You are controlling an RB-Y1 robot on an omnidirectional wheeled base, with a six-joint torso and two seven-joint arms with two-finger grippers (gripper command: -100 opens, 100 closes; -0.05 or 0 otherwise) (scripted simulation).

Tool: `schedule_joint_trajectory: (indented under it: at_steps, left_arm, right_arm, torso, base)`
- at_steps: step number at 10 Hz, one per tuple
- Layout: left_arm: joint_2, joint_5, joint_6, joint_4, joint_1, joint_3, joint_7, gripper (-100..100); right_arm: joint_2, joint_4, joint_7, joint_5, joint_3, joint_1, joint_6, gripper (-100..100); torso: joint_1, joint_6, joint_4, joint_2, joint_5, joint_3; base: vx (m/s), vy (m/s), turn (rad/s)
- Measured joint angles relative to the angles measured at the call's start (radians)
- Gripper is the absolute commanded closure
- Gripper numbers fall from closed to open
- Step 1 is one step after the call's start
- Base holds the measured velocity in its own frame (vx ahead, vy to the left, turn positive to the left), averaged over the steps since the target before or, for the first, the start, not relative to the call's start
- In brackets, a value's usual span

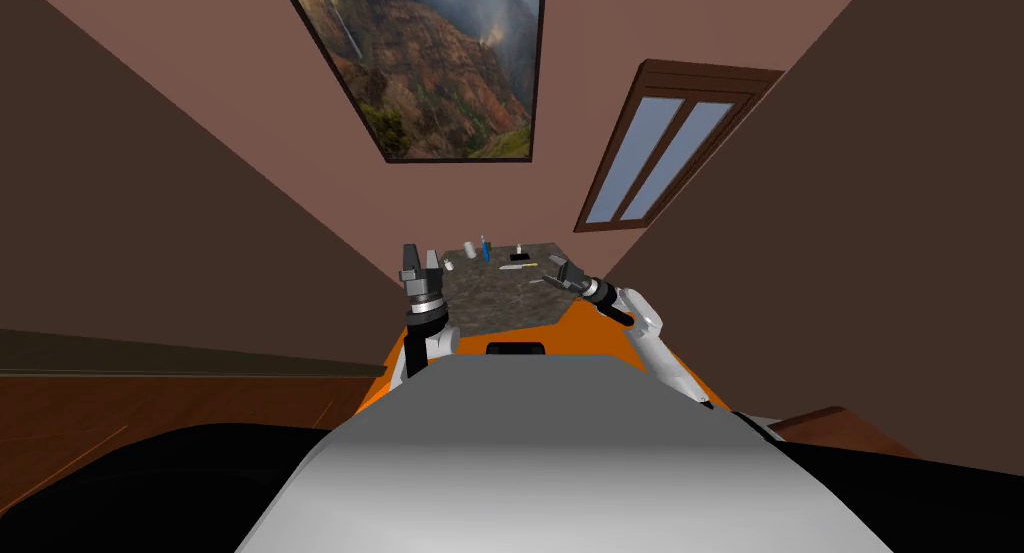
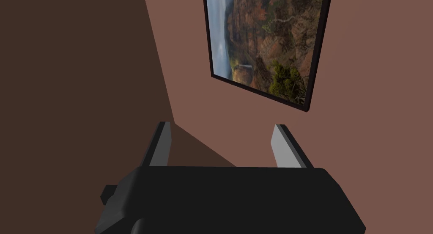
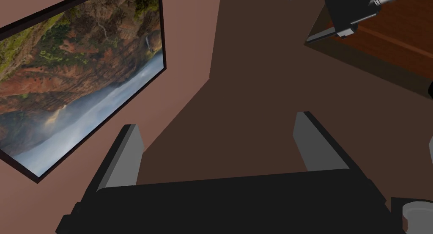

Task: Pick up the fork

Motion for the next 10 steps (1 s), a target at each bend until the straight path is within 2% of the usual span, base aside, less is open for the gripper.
schedule_joint_trajectory:
  at_steps: [2,4,5,7,8,10]
  left_arm:
    - [0.0,0.0,0.0,0.0,0.0,0.0,0.0,0]
    - [0.0,0.0,0.0,0.0,0.0,0.0,0.0,0]
    - [0.0,0.0,0.0,0.0,0.0,0.0,0.0,0]
    - [0.0,0.0,0.0,0.0,0.0,0.0,0.0,0]
    - [0.0,0.0,0.0,0.0,0.0,0.0,0.0,0]
    - [0.0,0.0,0.0,0.0,0.0,0.0,0.0,0]
  right_arm:
    - [-0.015,0.027,-0.003,0.05,0.005,-0.02,-0.024,-100]
    - [-0.051,0.053,-0.017,0.106,0.012,-0.043,-0.053,-100]
    - [-0.071,0.088,-0.019,0.134,0.022,-0.067,-0.076,-100]
    - [-0.09,0.096,-0.032,0.185,0.028,-0.08,-0.09,-100]
    - [-0.115,0.116,-0.043,0.21,0.033,-0.099,-0.105,-100]
    - [-0.127,0.134,-0.049,0.257,0.043,-0.113,-0.121,-100]
  torso:
    - [0.0,0.001,0.0,0.001,0.0,0.001]
    - [0.0,0.001,0.0,0.0,0.0,0.0]
    - [0.001,0.0,0.0,0.0,0.0,0.0]
    - [0.0,0.001,0.0,0.001,0.0,0.001]
    - [0.001,0.0,0.0,0.001,0.0,0.0]
    - [0.001,0.001,0.0,0.001,0.0,0.001]
  base:
    - [0.015,0.002,0.08]
    - [0.021,-0.001,0.193]
    - [0.022,-0.005,0.093]
    - [0.012,0.003,0.06]
    - [0.018,0.0,0.124]
    - [0.014,0.003,0.087]
